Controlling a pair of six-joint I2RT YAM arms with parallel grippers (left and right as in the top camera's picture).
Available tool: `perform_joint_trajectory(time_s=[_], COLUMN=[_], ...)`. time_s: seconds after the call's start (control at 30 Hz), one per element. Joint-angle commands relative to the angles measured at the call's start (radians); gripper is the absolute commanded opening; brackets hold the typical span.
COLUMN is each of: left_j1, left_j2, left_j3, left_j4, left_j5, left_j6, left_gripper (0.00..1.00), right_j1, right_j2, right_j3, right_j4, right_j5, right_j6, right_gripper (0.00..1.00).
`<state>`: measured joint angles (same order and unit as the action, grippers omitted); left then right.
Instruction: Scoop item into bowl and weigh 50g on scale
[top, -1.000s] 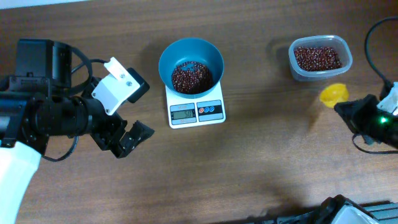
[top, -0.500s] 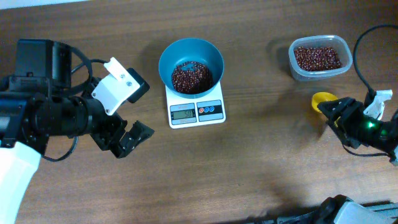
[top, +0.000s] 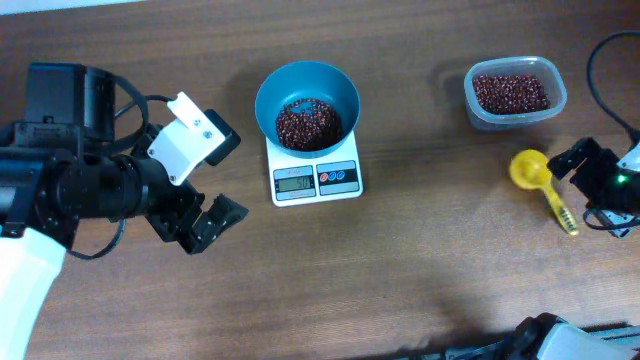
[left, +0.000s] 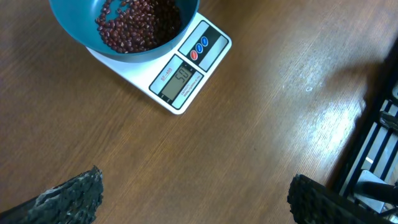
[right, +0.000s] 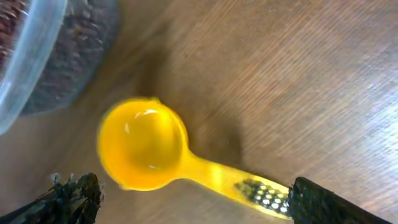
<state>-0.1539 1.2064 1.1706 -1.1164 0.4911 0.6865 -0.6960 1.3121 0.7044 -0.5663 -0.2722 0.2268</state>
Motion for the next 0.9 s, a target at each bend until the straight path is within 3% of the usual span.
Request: perform_joint_trajectory(time_s=[0.0,0.13,0.23,0.37,0.5,0.87], left_j1=[0.0,0.0,0.0,0.0,0.0,0.0], left_j2=[-0.001,-0.001,-0.001,-0.001,-0.001,-0.001], left_j3=[0.008,0.008,0.008,0.008,0.008,0.008], left_j4=[0.001,0.001,0.001,0.001,0.001,0.001], left_j5=[0.017,0.017,0.017,0.017,0.017,0.017], left_j6=[-0.013,-0.013,-0.013,-0.013,-0.013,-0.013], left_gripper=[0.99,0.99,0.99,0.99,0.99,0.99], right_j1=[0.091,0.214,0.227,0.227,0.227,0.225], right_j2=[0.001,-0.006,-0.06,-0.179,-0.23,-0.156], right_j3=[0.017,0.141,0.356,0.595,0.622,0.621], right_j4=[-0.05,-0.26,-0.457,-0.508,-0.509,-0.562], right_j5=[0.184,0.143,0.101,-0.221,-0.236,-0.239], right_j6=[-0.013,0.023,0.025,0.025,0.025,0.013], right_gripper=[0.99,0.99,0.99,0.99,0.99,0.99])
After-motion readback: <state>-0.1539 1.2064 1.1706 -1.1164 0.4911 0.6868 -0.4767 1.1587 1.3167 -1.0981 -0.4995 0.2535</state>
